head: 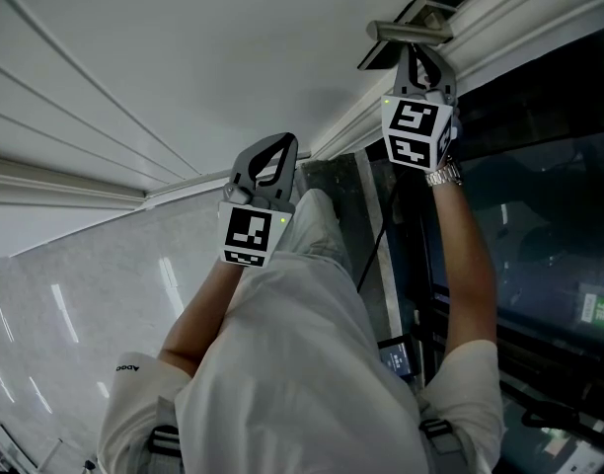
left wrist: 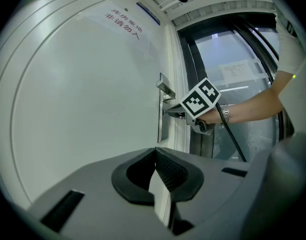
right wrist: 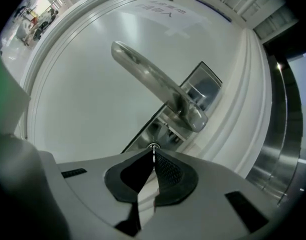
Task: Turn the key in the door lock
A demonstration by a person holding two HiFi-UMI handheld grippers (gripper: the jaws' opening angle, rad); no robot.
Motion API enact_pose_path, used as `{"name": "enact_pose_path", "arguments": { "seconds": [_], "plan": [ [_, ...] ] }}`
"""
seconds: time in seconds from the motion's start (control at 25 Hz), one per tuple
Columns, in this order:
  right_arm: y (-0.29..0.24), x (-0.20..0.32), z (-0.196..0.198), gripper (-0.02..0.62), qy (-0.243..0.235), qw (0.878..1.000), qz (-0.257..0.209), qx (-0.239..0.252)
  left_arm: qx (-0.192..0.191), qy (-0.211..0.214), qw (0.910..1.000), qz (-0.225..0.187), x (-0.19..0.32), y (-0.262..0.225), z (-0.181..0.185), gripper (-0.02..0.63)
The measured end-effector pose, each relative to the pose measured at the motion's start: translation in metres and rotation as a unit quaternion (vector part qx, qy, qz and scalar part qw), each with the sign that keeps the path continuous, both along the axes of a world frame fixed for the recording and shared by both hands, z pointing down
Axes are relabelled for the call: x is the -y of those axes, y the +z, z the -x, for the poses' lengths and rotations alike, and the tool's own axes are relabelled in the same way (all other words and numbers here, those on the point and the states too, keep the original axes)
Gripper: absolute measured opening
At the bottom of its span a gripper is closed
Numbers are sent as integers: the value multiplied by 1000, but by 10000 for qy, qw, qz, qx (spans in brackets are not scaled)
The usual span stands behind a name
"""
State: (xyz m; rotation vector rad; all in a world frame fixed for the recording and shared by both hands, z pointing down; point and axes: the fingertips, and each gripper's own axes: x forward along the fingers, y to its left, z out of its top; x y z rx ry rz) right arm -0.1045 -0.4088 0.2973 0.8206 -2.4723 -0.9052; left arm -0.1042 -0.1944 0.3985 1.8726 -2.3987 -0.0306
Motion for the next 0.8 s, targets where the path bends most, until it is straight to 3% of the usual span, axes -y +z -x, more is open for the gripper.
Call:
{"name": "enact_pose_path", "arguments": {
  "seconds": [0.24,0.4,0.6,0.8],
  "plan": [
    [0,2,0,9,-64,9966,696,444,3,-32,10000,20,1,2,-1,9],
    [0,5,-2,11,-91,9858,1443,849,7,-38,10000,15,1,0,-1,9],
    [-1,7,-3,11,-104,9606,2406,1390,10,-25,10000,18,3,1,-2,9],
    [0,10,-4,11,-127,9195,3392,1984,0,-24,10000,22,5,2,-2,9]
  ]
}}
